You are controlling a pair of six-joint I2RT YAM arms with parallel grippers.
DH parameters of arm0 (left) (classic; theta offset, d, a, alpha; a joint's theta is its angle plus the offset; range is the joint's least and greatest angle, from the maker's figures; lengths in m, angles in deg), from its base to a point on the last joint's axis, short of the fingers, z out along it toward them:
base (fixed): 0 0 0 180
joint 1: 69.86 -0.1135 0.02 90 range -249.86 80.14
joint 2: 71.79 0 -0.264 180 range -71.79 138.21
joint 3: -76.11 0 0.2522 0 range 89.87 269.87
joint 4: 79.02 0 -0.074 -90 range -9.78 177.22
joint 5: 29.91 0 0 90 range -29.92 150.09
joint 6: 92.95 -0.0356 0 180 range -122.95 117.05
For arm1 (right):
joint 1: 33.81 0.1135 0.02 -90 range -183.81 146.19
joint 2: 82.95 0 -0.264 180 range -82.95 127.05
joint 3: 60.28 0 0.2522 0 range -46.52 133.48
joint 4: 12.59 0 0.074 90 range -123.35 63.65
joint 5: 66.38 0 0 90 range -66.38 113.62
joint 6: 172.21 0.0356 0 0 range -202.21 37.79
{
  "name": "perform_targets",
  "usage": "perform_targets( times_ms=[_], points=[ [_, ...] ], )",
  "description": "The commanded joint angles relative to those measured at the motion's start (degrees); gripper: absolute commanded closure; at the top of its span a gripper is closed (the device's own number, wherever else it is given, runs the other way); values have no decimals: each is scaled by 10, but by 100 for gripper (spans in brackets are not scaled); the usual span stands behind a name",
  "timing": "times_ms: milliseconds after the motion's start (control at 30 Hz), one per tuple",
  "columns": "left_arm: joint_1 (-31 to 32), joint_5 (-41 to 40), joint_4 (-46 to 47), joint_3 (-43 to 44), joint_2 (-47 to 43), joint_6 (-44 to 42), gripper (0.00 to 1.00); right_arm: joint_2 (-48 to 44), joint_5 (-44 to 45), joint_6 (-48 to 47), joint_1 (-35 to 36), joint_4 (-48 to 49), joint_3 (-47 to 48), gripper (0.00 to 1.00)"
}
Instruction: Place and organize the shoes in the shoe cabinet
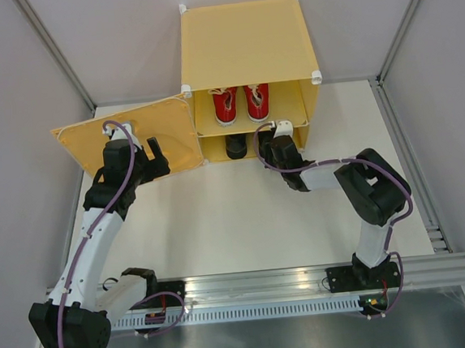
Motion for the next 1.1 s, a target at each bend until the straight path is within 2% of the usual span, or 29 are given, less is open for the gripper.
perform_targets(
  times_ms=[0,333,800,1000,1067],
  points=[
    [0,5,8,-4,0,-5,2,16,14,-1,-1,27,38,51],
    [0,4,9,-4,1,-5,2,29,23,-6,-9,19,65,52],
    [0,4,7,-4,2,-5,2,28,34,12,-25,11,48,52],
    [0,5,8,-4,1,-5,2,20,19,12,-25,7,43,45],
    [0,5,7,-4,2,-5,2,12,9,15,-25,4,38,39]
  ],
)
